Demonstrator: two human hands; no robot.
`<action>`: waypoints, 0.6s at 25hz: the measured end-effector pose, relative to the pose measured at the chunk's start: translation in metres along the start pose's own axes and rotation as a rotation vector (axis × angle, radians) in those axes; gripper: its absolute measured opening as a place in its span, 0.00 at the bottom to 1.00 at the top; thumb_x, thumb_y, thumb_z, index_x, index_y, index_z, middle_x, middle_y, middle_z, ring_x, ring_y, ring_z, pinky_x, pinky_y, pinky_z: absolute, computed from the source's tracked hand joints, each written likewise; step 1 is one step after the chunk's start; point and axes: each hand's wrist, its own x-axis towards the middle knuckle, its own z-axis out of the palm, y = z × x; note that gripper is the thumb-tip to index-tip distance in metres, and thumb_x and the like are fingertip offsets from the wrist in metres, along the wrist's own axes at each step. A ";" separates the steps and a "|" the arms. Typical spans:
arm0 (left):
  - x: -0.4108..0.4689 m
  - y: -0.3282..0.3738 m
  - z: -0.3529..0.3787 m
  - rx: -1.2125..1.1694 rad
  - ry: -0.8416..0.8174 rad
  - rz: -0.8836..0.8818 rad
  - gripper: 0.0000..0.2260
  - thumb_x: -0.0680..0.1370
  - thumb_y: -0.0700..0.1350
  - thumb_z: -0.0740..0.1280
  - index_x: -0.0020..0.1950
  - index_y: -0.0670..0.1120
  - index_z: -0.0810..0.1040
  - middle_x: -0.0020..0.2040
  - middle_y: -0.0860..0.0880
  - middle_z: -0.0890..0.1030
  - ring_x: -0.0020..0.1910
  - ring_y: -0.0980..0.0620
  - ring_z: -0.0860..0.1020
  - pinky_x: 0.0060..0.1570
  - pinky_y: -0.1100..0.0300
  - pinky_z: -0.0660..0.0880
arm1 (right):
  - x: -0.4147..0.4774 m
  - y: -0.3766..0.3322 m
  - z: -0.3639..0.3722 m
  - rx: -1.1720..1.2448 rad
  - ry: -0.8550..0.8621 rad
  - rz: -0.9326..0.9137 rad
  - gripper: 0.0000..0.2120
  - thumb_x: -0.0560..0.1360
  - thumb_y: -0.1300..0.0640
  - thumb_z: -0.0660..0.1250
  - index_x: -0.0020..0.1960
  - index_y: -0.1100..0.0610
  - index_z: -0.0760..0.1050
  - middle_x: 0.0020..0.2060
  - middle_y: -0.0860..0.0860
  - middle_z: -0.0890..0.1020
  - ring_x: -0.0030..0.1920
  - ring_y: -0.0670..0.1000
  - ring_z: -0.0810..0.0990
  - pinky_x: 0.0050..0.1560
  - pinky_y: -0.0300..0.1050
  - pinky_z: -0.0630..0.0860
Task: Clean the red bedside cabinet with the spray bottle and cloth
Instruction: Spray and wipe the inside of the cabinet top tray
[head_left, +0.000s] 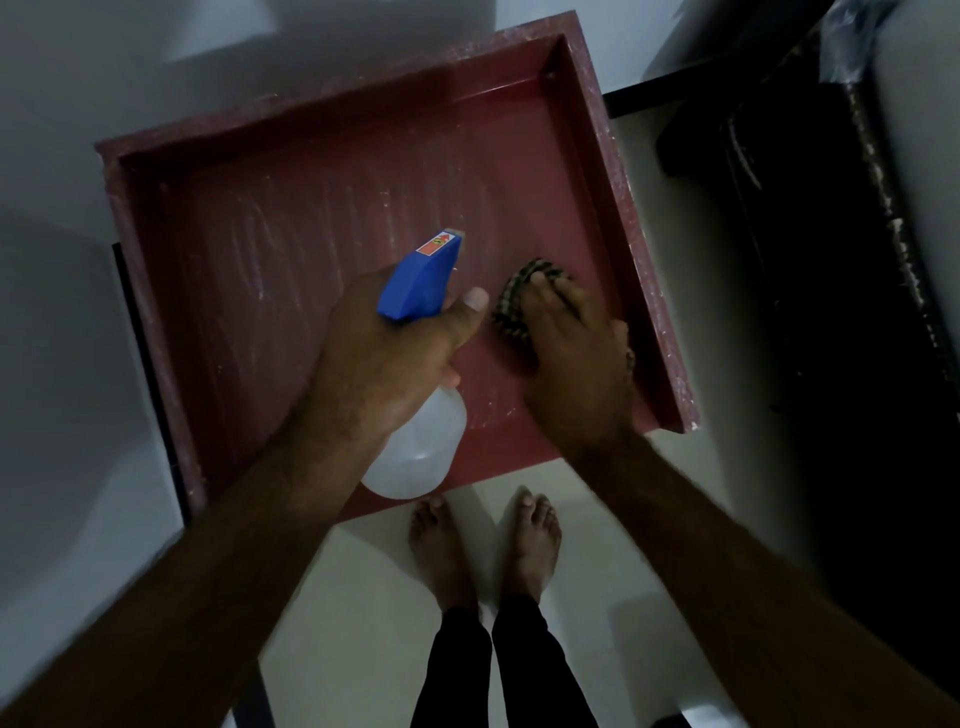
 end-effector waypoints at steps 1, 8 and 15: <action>-0.001 0.000 0.000 0.017 0.000 -0.009 0.19 0.76 0.55 0.72 0.51 0.40 0.75 0.38 0.43 0.77 0.31 0.53 0.82 0.32 0.65 0.75 | -0.004 0.001 0.003 -0.009 -0.013 -0.083 0.35 0.70 0.69 0.68 0.77 0.58 0.71 0.74 0.55 0.76 0.76 0.59 0.70 0.65 0.65 0.72; -0.006 -0.001 0.005 -0.023 0.013 -0.007 0.15 0.77 0.54 0.72 0.45 0.43 0.75 0.38 0.42 0.77 0.34 0.50 0.80 0.28 0.73 0.72 | -0.025 0.010 0.006 -0.040 -0.074 -0.143 0.34 0.71 0.62 0.57 0.77 0.58 0.71 0.74 0.54 0.76 0.75 0.59 0.71 0.62 0.63 0.72; -0.008 0.012 -0.005 -0.116 0.025 0.039 0.15 0.77 0.55 0.72 0.45 0.43 0.75 0.42 0.35 0.79 0.31 0.55 0.79 0.27 0.74 0.71 | -0.036 0.009 -0.001 -0.030 -0.051 -0.081 0.38 0.66 0.69 0.72 0.76 0.59 0.72 0.73 0.54 0.77 0.74 0.60 0.72 0.63 0.64 0.72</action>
